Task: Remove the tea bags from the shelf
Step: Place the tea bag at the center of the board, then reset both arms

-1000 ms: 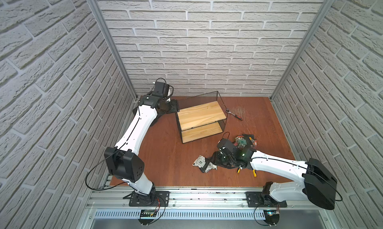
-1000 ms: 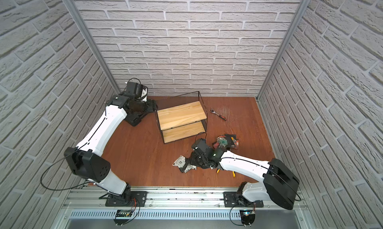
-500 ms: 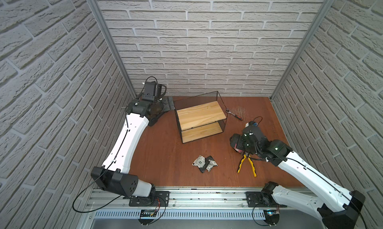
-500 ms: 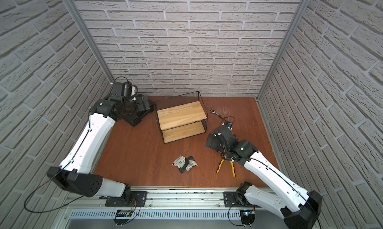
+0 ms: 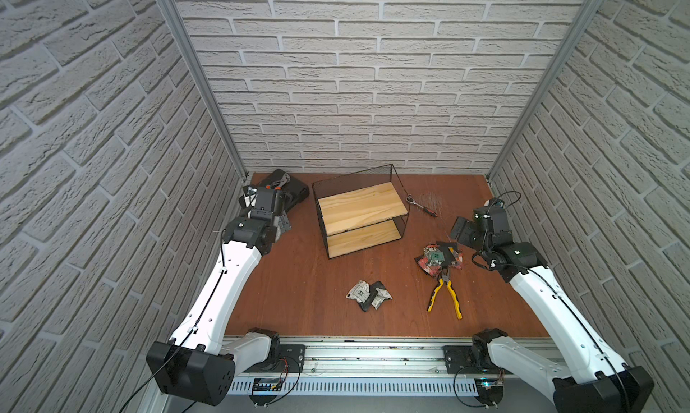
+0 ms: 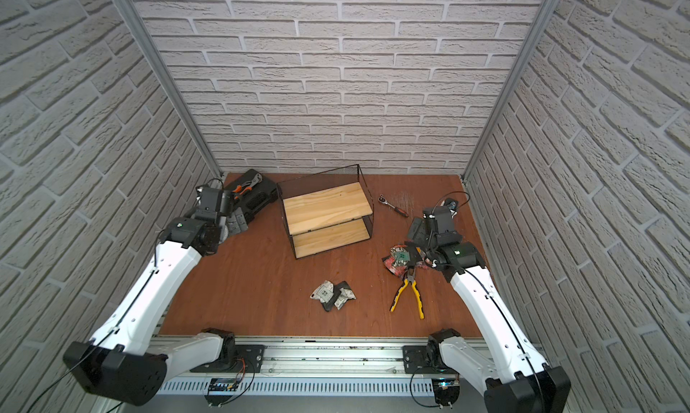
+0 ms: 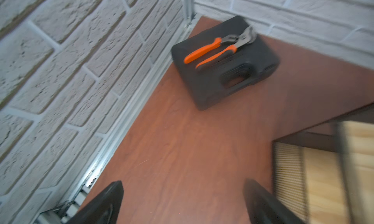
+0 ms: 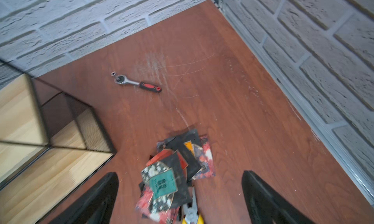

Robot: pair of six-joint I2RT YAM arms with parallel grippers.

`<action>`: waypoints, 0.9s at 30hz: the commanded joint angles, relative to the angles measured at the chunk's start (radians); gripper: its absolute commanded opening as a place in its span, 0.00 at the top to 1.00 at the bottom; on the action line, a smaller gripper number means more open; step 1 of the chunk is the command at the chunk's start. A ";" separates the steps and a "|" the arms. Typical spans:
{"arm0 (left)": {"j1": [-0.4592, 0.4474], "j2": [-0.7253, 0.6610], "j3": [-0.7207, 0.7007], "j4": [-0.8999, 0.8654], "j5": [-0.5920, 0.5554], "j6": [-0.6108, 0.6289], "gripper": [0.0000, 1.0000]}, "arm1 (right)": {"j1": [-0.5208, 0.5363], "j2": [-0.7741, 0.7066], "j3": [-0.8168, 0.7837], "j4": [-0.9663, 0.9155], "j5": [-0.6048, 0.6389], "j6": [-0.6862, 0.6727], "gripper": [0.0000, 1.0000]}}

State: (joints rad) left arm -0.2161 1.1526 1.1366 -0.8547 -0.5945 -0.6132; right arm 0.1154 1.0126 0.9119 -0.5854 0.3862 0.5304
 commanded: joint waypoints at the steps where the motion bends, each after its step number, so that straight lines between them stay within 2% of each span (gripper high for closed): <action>1: 0.007 -0.067 -0.166 0.240 -0.137 0.119 0.02 | -0.063 0.000 -0.130 0.310 0.078 -0.141 0.01; 3: 0.014 -0.103 -0.299 0.438 -0.103 0.289 0.02 | -0.069 0.037 -0.184 0.438 0.077 -0.228 0.00; 5: 0.033 -0.110 -0.405 0.592 -0.064 0.389 0.02 | -0.069 0.094 -0.207 0.496 0.060 -0.312 0.00; 8: 0.107 -0.090 -0.530 0.783 0.121 0.483 0.02 | -0.076 0.171 -0.246 0.575 0.010 -0.349 0.01; 12: 0.177 -0.009 -0.609 0.957 0.222 0.498 0.02 | -0.077 0.236 -0.324 0.723 -0.016 -0.349 0.01; 15: 0.215 0.087 -0.616 1.060 0.310 0.497 0.02 | -0.079 0.297 -0.347 0.800 -0.053 -0.372 0.00; 20: 0.253 0.236 -0.609 1.237 0.393 0.507 0.02 | -0.085 0.376 -0.363 0.938 -0.100 -0.425 0.01; 27: 0.276 0.333 -0.566 1.333 0.454 0.555 0.02 | -0.104 0.469 -0.357 1.123 -0.189 -0.515 0.01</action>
State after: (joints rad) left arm 0.0463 1.4719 0.5392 0.3496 -0.1917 -0.0891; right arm 0.0242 1.4624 0.5514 0.3721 0.2455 0.0765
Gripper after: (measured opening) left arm 0.983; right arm 0.995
